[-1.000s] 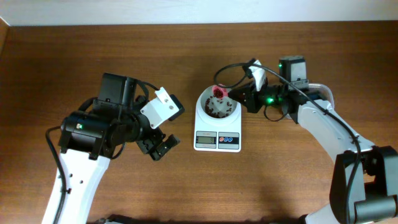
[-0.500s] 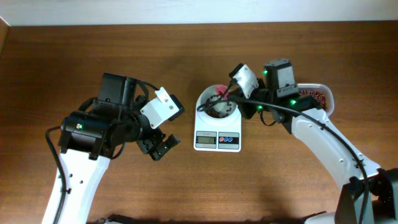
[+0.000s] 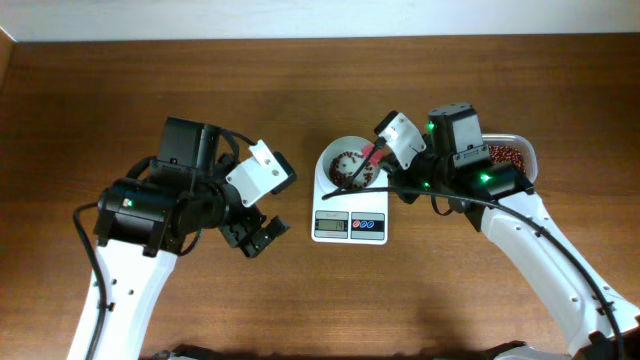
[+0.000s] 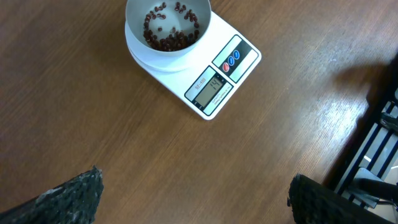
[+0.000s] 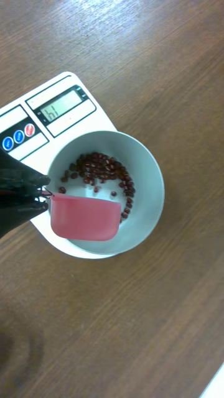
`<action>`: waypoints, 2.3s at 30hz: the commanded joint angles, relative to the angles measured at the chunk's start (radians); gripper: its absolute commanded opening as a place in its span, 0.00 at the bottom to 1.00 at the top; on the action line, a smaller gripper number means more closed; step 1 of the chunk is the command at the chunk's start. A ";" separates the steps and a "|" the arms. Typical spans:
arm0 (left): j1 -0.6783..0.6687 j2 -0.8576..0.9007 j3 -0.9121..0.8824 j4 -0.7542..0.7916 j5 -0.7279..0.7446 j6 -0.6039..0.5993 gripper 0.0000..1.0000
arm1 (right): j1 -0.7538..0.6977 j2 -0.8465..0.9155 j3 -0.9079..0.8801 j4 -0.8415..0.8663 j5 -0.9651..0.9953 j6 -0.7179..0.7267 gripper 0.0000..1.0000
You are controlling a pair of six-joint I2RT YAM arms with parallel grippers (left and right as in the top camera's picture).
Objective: Scoop and weigh 50g on scale
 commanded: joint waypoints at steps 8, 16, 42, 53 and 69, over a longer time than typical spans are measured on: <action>0.006 -0.003 -0.003 0.001 0.014 0.015 0.99 | -0.188 -0.496 0.122 -0.149 0.189 0.142 0.04; 0.006 -0.003 -0.003 0.001 0.014 0.015 0.99 | -0.433 -0.551 0.071 -0.508 0.353 0.327 0.04; 0.006 -0.003 -0.003 0.001 0.014 0.015 0.99 | -0.482 0.325 0.068 -0.165 0.047 0.407 0.04; 0.006 -0.003 -0.003 0.001 0.014 0.015 0.99 | -0.568 0.159 0.109 -0.225 0.033 0.407 0.04; 0.006 -0.003 -0.003 0.001 0.014 0.015 0.99 | -0.760 0.159 0.078 -0.213 -0.101 0.248 0.04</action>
